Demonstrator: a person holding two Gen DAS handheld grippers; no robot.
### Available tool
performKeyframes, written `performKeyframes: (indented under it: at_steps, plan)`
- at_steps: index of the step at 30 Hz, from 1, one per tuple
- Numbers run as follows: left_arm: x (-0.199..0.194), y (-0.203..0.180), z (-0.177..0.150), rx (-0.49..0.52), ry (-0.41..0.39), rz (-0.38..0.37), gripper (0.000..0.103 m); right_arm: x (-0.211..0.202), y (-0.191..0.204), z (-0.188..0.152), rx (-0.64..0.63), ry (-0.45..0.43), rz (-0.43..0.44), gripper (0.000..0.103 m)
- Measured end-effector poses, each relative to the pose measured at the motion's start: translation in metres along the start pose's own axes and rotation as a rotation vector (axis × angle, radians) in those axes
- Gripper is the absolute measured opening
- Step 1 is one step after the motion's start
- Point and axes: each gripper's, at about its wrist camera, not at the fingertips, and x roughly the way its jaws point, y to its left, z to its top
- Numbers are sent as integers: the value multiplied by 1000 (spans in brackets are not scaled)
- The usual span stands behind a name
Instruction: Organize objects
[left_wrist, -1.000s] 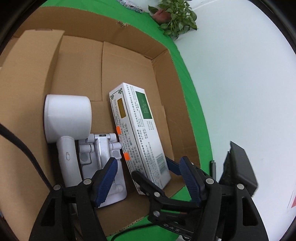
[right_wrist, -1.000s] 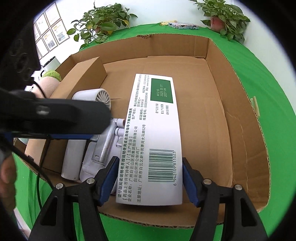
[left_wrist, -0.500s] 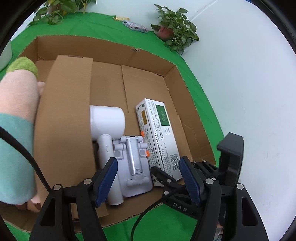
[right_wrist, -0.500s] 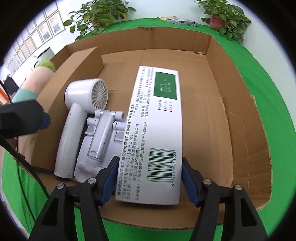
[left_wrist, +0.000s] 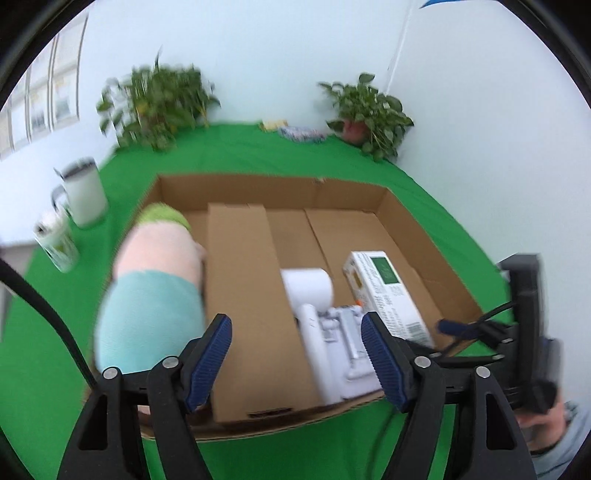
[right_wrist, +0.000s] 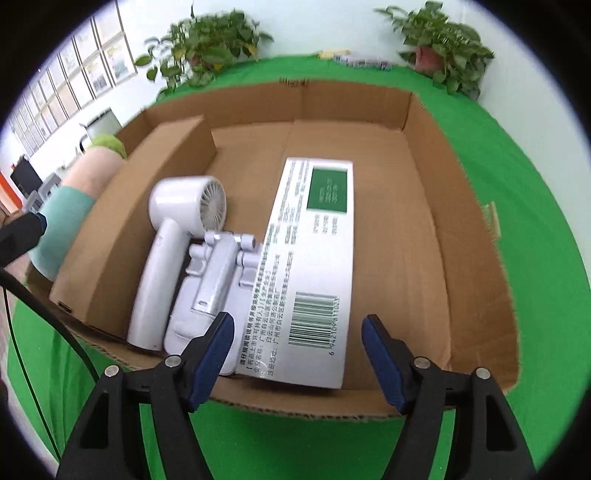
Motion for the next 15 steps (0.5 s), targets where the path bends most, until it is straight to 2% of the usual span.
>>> performKeyframes:
  at_steps: [1, 3, 4, 6, 9, 11, 13, 15]
  plan:
    - [-7, -3, -4, 37, -42, 49, 80, -9, 1, -3, -5, -54, -2, 72]
    - [-19, -6, -13, 75, -111, 136, 91, -34, 6, -14, -24, -209, 12, 85]
    - [-21, -6, -18, 79, -139, 172, 97, -41, 9, -21, -28, -271, 17, 87]
    - [-19, -4, -32, 64, -194, 238, 100, -45, 17, -36, -43, -361, -10, 90]
    - [-6, 2, -51, 20, -208, 291, 100, -31, 30, -50, -66, -397, -73, 90]
    - [4, 2, -61, 24, -216, 332, 100, -18, 35, -55, -68, -379, -60, 90]
    - [19, 0, -69, 38, -197, 374, 100, -19, 35, -58, -54, -429, -72, 91]
    - [31, -2, -76, 29, -201, 383, 100, -16, 36, -57, -50, -440, -78, 95]
